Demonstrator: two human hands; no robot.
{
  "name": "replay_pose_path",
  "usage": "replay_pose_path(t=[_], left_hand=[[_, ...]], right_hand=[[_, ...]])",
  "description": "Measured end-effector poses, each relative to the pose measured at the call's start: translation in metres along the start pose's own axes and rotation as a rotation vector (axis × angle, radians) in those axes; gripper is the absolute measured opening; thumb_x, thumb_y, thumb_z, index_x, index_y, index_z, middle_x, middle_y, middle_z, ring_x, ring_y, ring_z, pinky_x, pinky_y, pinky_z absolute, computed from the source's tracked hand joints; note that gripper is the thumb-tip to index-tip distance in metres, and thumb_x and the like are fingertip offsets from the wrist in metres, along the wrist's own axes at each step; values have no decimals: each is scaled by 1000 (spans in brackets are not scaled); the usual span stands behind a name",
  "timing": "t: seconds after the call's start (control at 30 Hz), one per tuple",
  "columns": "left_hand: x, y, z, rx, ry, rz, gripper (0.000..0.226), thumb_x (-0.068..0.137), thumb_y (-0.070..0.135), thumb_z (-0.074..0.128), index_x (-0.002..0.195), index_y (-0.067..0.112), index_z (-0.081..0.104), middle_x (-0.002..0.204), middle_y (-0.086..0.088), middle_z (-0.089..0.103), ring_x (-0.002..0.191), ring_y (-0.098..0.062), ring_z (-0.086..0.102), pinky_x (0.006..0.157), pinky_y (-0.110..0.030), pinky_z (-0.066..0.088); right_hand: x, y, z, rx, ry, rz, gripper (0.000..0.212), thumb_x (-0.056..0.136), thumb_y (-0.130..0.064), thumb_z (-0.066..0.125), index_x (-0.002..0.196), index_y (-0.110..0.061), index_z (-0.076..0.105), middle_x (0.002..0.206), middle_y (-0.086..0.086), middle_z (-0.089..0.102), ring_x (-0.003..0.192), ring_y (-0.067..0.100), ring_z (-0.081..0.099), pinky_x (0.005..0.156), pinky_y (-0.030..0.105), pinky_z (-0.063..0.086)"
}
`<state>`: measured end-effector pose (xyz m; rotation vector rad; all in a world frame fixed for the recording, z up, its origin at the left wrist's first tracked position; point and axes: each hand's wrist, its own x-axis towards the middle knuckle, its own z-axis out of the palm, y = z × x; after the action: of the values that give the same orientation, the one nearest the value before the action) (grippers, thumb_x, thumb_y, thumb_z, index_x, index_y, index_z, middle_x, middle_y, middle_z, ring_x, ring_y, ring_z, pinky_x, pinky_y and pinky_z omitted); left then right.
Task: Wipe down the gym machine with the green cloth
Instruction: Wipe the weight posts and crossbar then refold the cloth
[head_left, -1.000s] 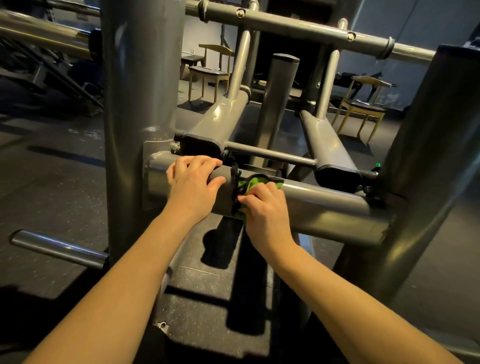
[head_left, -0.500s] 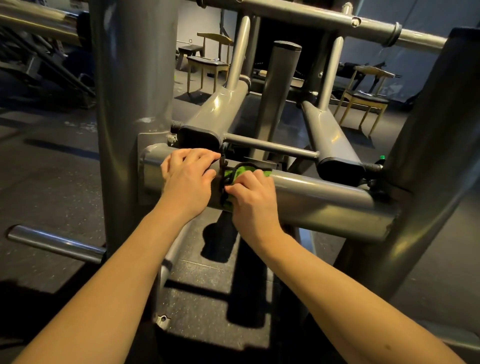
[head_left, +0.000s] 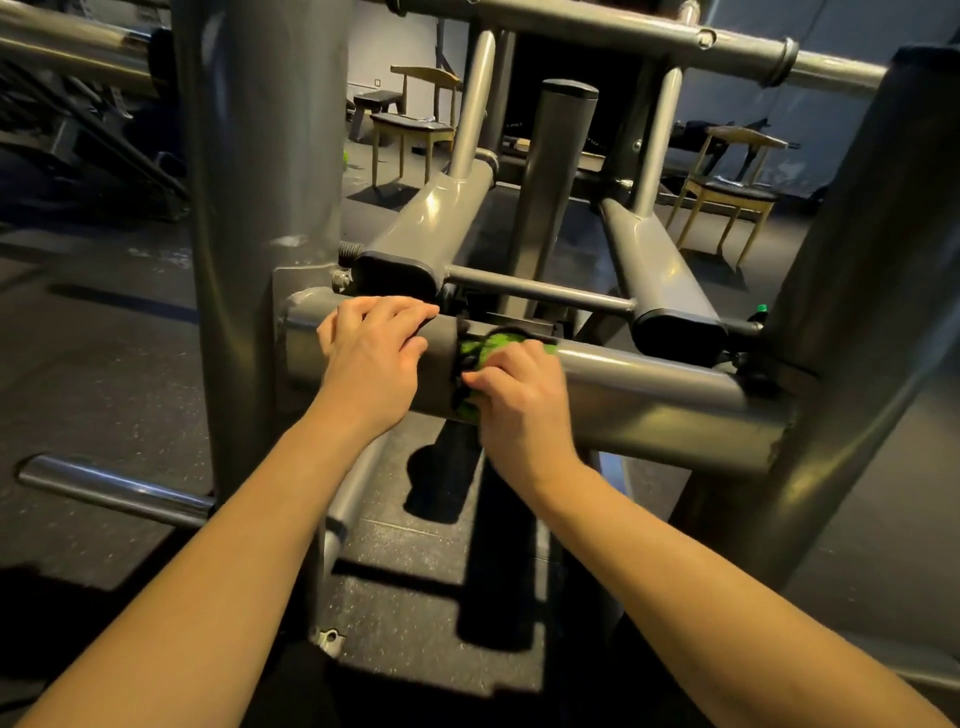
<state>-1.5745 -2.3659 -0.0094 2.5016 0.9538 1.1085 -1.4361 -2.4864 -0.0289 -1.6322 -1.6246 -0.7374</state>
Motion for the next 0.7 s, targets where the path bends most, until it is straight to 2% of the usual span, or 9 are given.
replay_pose_path(t=[0.1, 0.2, 0.23, 0.3, 0.4, 0.47, 0.53, 0.6, 0.7], left_hand=[[-2, -5, -3, -47, -12, 27, 43, 102, 10, 53, 141, 28, 59, 144, 10, 55, 136, -17, 37, 112, -34, 17], [-15, 2, -13, -140, 74, 20, 42, 99, 3, 55, 138, 18, 61, 143, 3, 56, 137, -13, 38, 113, -10, 14], [-22, 8, -17, -191, 131, -4, 35, 98, 4, 57, 131, 16, 64, 136, 0, 59, 131, -10, 42, 111, -6, 20], [-39, 23, -21, -368, 184, -153, 17, 99, 12, 59, 114, 17, 67, 116, -1, 64, 112, -12, 55, 102, -18, 43], [-59, 48, -23, -704, 1, -423, 14, 102, 31, 58, 107, 23, 68, 101, 1, 70, 98, -16, 67, 86, -30, 57], [-68, 60, -23, -815, -124, -430, 17, 103, 35, 56, 114, 29, 68, 108, 6, 72, 105, -10, 68, 90, -28, 56], [-75, 68, -22, -851, -185, -373, 17, 102, 36, 58, 118, 37, 64, 114, 12, 72, 109, -2, 66, 94, -25, 53], [-81, 72, -22, -846, -187, -342, 20, 100, 32, 62, 119, 39, 63, 113, 15, 72, 109, 2, 65, 90, -20, 54], [-87, 71, -20, -782, -104, -319, 22, 96, 19, 69, 114, 32, 66, 106, 15, 73, 103, 3, 66, 83, -12, 52]], right_hand=[[12, -17, 8, 15, -120, -27, 10, 80, -2, 80, 88, -8, 76, 96, 9, 68, 89, 27, 58, 73, 41, 47], [11, -15, -16, 150, -188, 48, 18, 83, -4, 79, 100, -11, 75, 104, 6, 70, 98, 23, 61, 84, 43, 54], [8, -16, -28, 243, -183, 123, 20, 86, -5, 76, 104, -12, 74, 107, 3, 70, 102, 20, 63, 90, 40, 54], [2, -20, -49, 439, -132, 319, 21, 89, -5, 73, 108, -14, 71, 107, -3, 71, 103, 8, 65, 93, 27, 54], [-5, -25, -65, 623, -33, 515, 19, 92, 0, 68, 105, -13, 69, 99, -8, 71, 96, 2, 67, 85, 14, 52], [-9, -29, -71, 702, -38, 556, 18, 93, 1, 67, 105, -12, 69, 98, -7, 72, 94, 4, 68, 83, 17, 55], [-12, -33, -73, 765, -84, 567, 24, 92, 3, 66, 107, -15, 70, 99, -8, 73, 97, 7, 69, 90, 26, 58], [-16, -33, -74, 826, -128, 557, 31, 93, 6, 65, 112, -16, 73, 106, -7, 75, 106, 9, 69, 97, 35, 57], [-20, -29, -75, 883, -231, 478, 42, 91, 12, 61, 119, -17, 74, 117, -7, 73, 117, 10, 66, 101, 33, 54]])
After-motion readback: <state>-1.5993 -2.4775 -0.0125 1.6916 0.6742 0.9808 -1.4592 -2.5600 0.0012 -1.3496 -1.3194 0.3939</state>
